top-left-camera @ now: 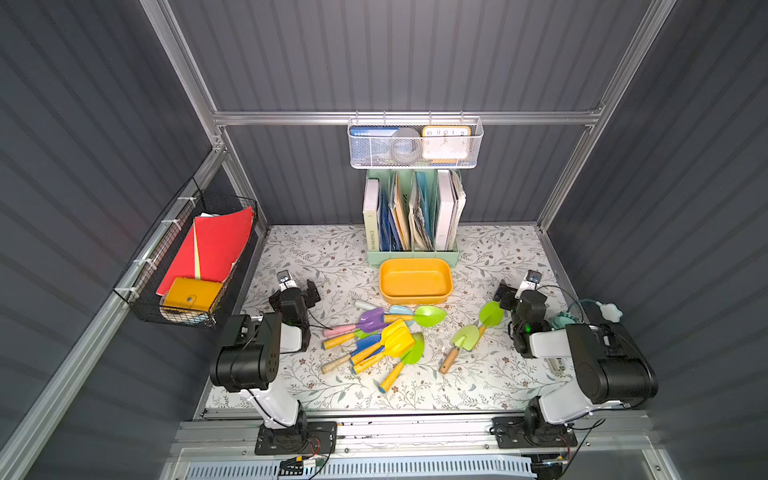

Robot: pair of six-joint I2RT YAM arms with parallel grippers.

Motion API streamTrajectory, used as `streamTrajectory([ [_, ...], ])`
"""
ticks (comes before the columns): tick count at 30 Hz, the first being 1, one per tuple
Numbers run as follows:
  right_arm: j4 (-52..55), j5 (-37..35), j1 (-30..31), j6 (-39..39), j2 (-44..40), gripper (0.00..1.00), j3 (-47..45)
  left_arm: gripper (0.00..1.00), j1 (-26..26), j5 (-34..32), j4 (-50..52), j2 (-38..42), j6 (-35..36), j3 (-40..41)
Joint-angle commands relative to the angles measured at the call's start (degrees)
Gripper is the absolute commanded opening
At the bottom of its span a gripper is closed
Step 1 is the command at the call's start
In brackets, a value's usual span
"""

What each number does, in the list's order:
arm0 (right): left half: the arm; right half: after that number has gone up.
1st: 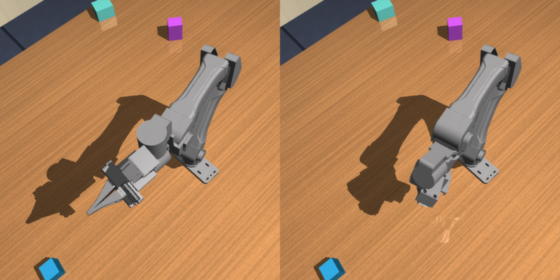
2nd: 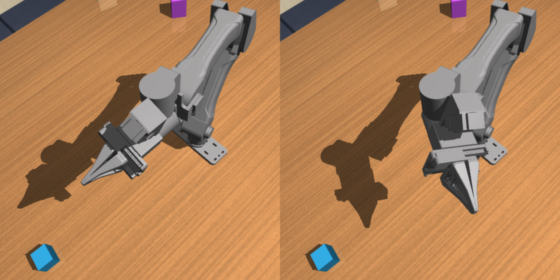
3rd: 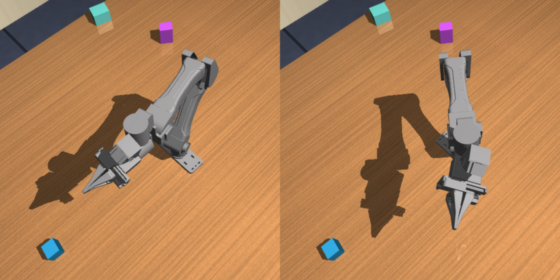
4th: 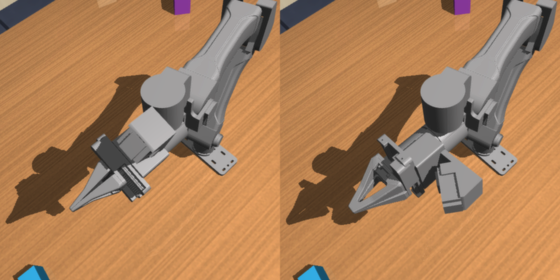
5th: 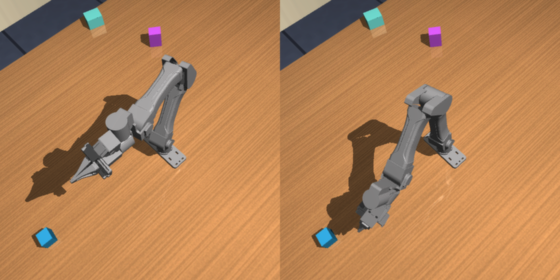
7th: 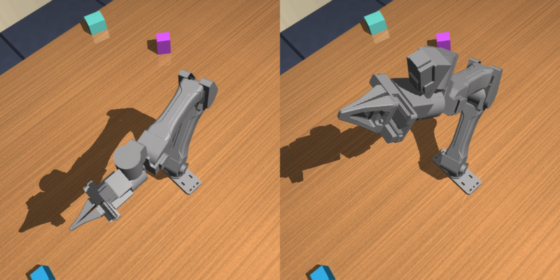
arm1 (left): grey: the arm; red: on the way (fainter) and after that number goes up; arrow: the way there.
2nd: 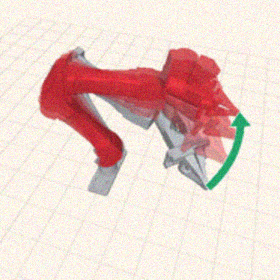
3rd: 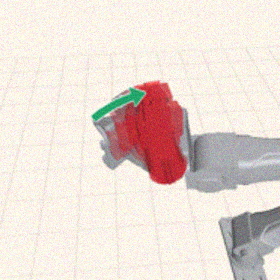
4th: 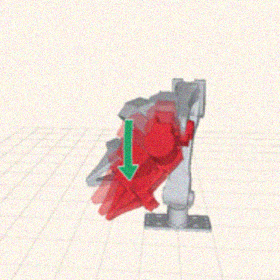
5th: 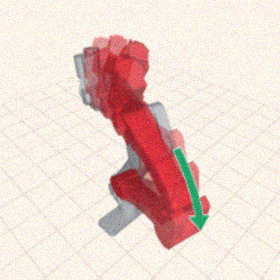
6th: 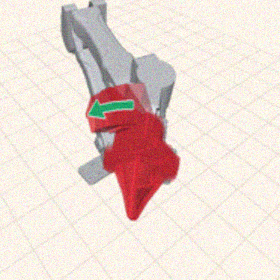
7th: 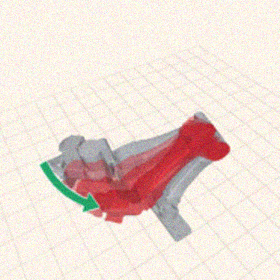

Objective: Put the shovel into the storage box
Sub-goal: Adjust the storage box at the center of the board.

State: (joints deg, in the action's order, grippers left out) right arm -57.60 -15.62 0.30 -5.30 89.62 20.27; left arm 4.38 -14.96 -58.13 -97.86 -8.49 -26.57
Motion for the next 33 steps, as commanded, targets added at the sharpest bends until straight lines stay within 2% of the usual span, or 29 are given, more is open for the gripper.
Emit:
streamTrajectory([
  [1, 0.3, 1.8, 0.3, 1.2, 0.3, 0.99, 0.3, 1.00, -0.1, 0.4, -0.6, 0.3, -0.4, -0.3],
  [25, 0.5, 1.7, 0.3, 0.9, 0.3, 0.99, 0.4, 1.00, -0.1, 1.1, -0.4, 0.3, -0.4, -0.5],
  [28, 2.8, 1.9, 0.3, 1.0, -1.5, 0.99, 1.1, 1.00, -0.1, -0.5, -0.3, 0.6, -0.2, -0.7],
  [30, 9.6, 1.0, 0.3, 0.6, -4.9, 0.99, 3.1, 1.00, -0.1, -2.2, 8.6, 3.0, -1.6, -4.2],
  [33, 20.5, -0.3, 0.3, -0.2, -11.1, 0.99, 6.2, 1.00, -0.1, -5.3, 26.7, 5.5, -3.2, -13.6],
])
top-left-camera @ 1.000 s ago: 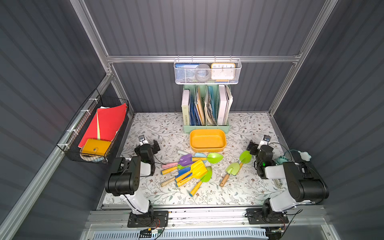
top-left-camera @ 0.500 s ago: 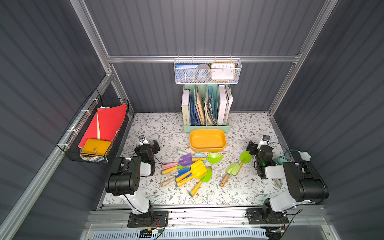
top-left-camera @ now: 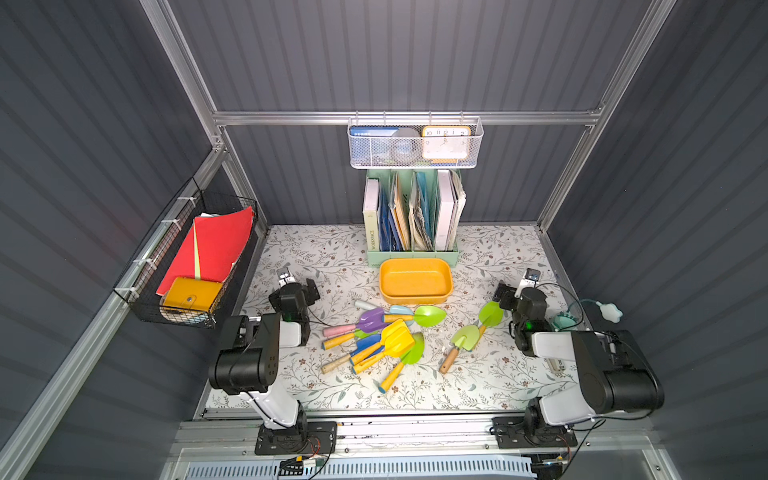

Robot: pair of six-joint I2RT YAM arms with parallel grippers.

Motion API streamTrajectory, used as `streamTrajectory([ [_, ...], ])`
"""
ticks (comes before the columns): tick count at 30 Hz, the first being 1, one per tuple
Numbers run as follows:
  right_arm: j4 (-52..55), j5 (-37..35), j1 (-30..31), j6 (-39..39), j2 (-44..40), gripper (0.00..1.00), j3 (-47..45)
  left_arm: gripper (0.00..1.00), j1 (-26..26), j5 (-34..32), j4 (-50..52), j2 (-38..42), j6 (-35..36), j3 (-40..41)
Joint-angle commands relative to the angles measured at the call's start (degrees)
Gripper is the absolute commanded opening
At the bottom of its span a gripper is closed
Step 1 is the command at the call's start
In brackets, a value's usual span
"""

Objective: Put the shovel into the storage box
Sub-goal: Adjust the storage box at the center of the board.

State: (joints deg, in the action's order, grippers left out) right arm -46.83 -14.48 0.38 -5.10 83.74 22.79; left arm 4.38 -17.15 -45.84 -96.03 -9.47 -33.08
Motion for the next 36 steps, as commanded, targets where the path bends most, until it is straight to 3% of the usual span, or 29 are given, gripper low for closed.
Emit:
streamTrajectory([
  [1, 12.5, -2.4, 0.2, -1.6, -7.3, 0.99, 4.2, 1.00, -0.1, -1.7, 17.7, 4.3, -3.2, -9.2],
  [3, 18.1, -4.4, -0.1, -8.1, -12.9, 0.99, 4.7, 1.00, 0.0, -0.2, 24.8, 6.2, -7.3, -13.4],
  [5, 20.7, 1.2, -1.8, -14.2, -18.9, 0.99, 4.4, 1.00, 0.0, 0.5, 31.6, 7.6, -13.7, -17.0],
  [8, 29.3, 3.4, -3.9, -28.9, -25.5, 0.99, 5.1, 1.00, 0.1, 3.0, 42.3, 8.5, -22.6, -22.5],
  [10, 30.7, 10.4, -5.0, -28.5, -26.9, 0.98, 6.3, 1.00, 0.1, 8.7, 43.7, 9.1, -22.8, -23.2],
  [11, 33.8, 12.9, -5.0, -27.7, -27.2, 0.93, 7.8, 0.99, 0.1, 10.5, 43.6, 9.9, -22.7, -22.8],
  [16, 47.1, 23.9, -4.9, -27.7, -26.9, 0.81, 14.8, 0.86, -0.8, 21.6, 45.1, 13.9, -22.8, -20.5],
  [19, 55.2, 25.5, -4.3, -28.2, -26.5, 0.79, 18.1, 0.91, -4.3, 23.1, 49.5, 15.1, -22.2, -20.6],
  [21, 60.5, 27.8, -3.6, -27.5, -25.9, 0.71, 20.1, 0.88, -7.9, 22.0, 52.5, 15.9, -21.2, -20.6],
  [27, 73.4, 26.0, 0.5, -27.9, -23.9, 0.60, 22.7, 0.74, -14.5, 24.1, 54.1, 16.0, -23.5, -17.7],
  [36, 79.5, 15.8, 14.4, -32.3, -25.0, 0.60, 20.2, 0.74, -20.4, 23.5, 52.4, 16.3, -26.2, -14.8],
])
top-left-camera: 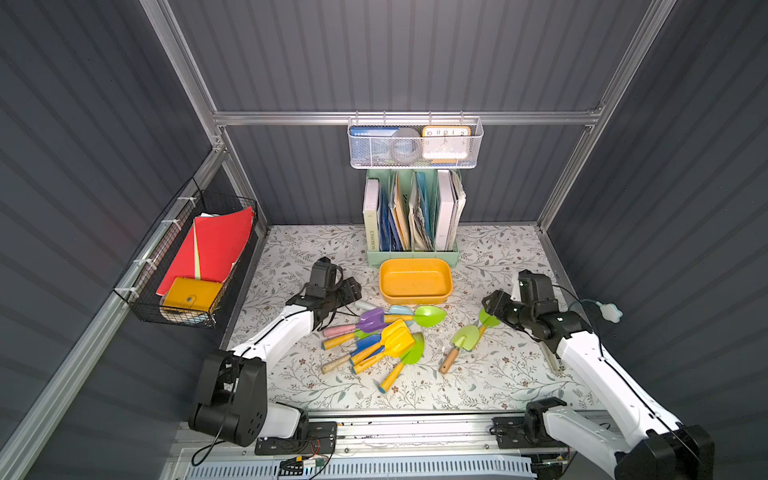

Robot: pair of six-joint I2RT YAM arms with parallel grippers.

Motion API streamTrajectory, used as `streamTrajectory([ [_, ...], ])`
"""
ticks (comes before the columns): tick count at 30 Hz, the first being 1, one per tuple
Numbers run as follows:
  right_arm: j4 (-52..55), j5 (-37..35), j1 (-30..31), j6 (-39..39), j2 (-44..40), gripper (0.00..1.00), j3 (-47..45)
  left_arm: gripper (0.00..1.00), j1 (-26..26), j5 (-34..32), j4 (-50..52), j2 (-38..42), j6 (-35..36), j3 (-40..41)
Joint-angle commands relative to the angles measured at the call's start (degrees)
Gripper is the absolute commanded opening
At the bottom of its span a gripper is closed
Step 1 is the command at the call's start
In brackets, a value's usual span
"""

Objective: Put the shovel into the storage box
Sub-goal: Adjust the storage box at the center of the board.

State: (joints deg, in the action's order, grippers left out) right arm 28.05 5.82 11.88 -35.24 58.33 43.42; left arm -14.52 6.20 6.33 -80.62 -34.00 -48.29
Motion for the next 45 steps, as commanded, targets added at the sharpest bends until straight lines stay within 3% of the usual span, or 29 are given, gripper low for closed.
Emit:
streamTrajectory([
  [1, 6.1, -5.8, 4.9, -3.1, 1.7, 0.58, 0.3, 0.72, -2.3, -0.4, 0.1, 0.7, -2.0, 0.5],
  [4, 8.4, -9.0, 10.9, -6.5, 5.3, 0.53, 1.7, 0.70, -3.9, -1.3, -1.0, 0.4, -3.6, 1.0],
  [9, 8.8, -14.7, 20.0, -13.1, 9.1, 0.53, 1.9, 0.70, -7.3, -2.3, -2.6, -1.3, -6.2, 1.5],
  [17, 8.2, -15.6, 26.7, -19.0, 17.7, 0.54, 3.7, 0.71, -9.3, -5.1, -2.2, -2.4, -8.2, 2.3],
  [30, 9.2, -15.7, 32.4, -24.5, 23.8, 0.55, 4.6, 0.71, -9.4, -6.3, -1.1, -3.6, -7.6, 0.3],
  [45, 6.2, -15.9, 34.5, -27.2, 27.3, 0.54, 2.6, 0.70, -9.2, -8.1, 3.8, -21.3, -3.0, -19.2],
])
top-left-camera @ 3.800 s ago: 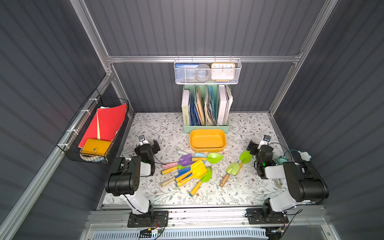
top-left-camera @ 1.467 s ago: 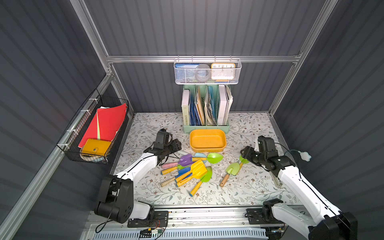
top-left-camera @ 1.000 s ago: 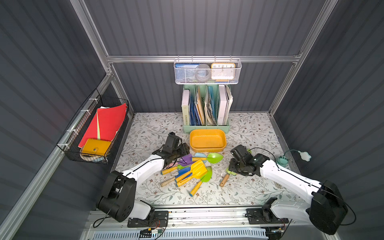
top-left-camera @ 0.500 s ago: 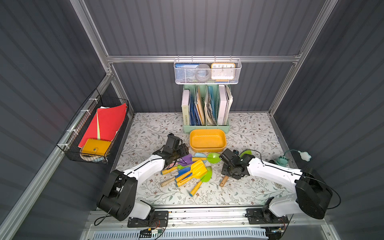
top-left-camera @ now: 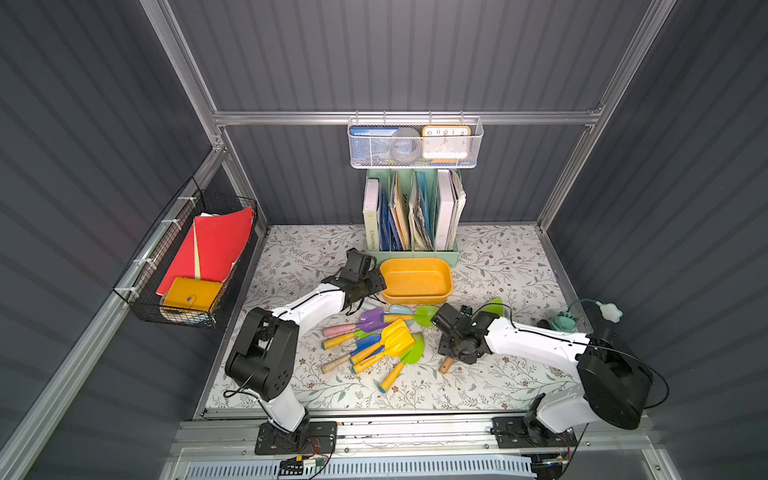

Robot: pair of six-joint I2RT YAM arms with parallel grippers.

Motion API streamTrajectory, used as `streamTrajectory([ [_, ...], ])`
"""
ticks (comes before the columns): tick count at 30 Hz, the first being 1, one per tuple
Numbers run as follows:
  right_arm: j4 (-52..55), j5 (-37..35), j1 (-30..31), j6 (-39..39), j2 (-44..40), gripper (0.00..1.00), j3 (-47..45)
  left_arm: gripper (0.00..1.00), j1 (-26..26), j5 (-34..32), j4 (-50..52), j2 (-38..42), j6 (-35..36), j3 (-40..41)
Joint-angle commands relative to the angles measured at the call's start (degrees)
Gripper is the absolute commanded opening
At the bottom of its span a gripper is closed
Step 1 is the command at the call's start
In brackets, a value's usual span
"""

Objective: Put the shovel into the storage box
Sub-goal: Adjust the storage box at the center of the board.

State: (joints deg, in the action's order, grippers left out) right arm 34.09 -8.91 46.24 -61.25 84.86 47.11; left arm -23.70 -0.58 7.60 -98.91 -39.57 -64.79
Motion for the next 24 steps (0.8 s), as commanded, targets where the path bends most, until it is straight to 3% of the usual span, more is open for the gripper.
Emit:
streamTrajectory([
  [1, -0.2, -1.3, 0.2, -1.4, 0.9, 0.53, -1.3, 0.69, 0.1, -1.4, 2.8, -4.6, 2.9, -4.0],
  [7, -1.0, -2.2, 0.2, -1.7, 0.8, 0.53, -2.2, 0.64, 0.7, -1.6, 4.6, -10.8, 3.4, -9.8],
  [11, -1.5, -2.7, 0.2, -1.8, 0.7, 0.53, -2.4, 0.54, 0.7, 0.7, 4.6, -12.2, 3.5, -10.5],
  [18, -1.2, -3.7, 0.2, -0.5, -0.5, 0.53, -1.4, 0.36, 0.5, 5.7, 1.0, -10.2, 3.0, -6.2],
  [24, -0.8, -5.3, -0.9, 1.8, -2.9, 0.55, 1.5, 0.30, -0.2, 10.0, -1.9, -8.7, 0.3, -3.2],
])
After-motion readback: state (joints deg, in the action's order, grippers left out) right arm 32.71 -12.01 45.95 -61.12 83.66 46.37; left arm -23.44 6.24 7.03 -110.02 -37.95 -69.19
